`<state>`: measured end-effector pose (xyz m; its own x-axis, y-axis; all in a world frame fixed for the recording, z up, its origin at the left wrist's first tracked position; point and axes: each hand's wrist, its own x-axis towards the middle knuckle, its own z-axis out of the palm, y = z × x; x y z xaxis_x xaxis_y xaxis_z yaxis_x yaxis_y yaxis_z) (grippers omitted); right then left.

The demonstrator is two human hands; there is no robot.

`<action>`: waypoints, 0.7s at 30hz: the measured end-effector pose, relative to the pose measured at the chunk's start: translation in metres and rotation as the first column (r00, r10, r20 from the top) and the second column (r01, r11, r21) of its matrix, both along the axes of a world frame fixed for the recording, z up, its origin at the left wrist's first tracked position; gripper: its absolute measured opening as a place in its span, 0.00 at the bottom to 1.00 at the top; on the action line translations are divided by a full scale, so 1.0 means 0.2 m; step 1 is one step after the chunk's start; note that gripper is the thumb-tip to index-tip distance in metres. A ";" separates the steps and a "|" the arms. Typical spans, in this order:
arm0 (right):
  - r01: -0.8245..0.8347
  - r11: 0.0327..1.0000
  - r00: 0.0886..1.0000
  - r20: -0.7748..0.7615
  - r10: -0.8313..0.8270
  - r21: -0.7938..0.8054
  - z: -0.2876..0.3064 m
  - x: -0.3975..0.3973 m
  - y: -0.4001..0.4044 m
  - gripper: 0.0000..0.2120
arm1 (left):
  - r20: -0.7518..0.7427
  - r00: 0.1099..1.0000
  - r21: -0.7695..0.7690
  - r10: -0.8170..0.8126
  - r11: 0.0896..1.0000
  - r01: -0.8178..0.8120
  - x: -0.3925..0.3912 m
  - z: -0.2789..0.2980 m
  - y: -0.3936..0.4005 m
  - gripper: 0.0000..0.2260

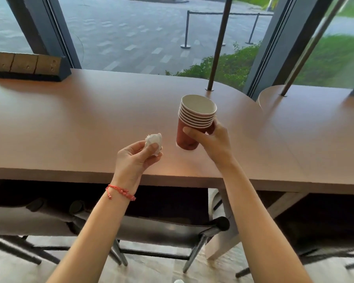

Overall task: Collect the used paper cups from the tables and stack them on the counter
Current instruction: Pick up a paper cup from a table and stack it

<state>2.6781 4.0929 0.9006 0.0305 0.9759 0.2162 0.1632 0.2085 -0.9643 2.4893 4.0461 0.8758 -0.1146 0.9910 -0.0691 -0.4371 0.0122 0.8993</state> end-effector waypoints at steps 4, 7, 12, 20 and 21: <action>0.102 0.995 0.993 -0.063 -0.102 -0.006 -0.01 0.15 -0.19 0.27 | -0.009 0.996 0.001 -0.087 0.996 0.087 0.11 0.01 -0.01 0.06; 0.184 0.983 0.979 -0.089 -0.185 -0.019 -0.02 0.26 -0.36 0.27 | -0.039 0.986 0.004 -0.161 0.987 0.161 0.22 0.01 -0.04 0.08; 0.331 0.942 0.935 -0.111 -0.336 -0.058 -0.09 0.48 -0.65 0.31 | -0.122 0.940 0.006 -0.319 0.947 0.322 0.46 -0.02 -0.14 0.09; 0.561 0.820 0.819 -0.073 -0.570 -0.110 -0.29 0.84 -1.13 0.27 | -0.303 0.814 -0.051 -0.497 0.861 0.506 0.91 -0.14 -0.35 0.07; 0.584 0.802 0.803 -0.058 -0.594 -0.128 -0.33 0.87 -1.17 0.26 | -0.313 0.802 -0.055 -0.509 0.853 0.520 0.95 -0.16 -0.37 0.04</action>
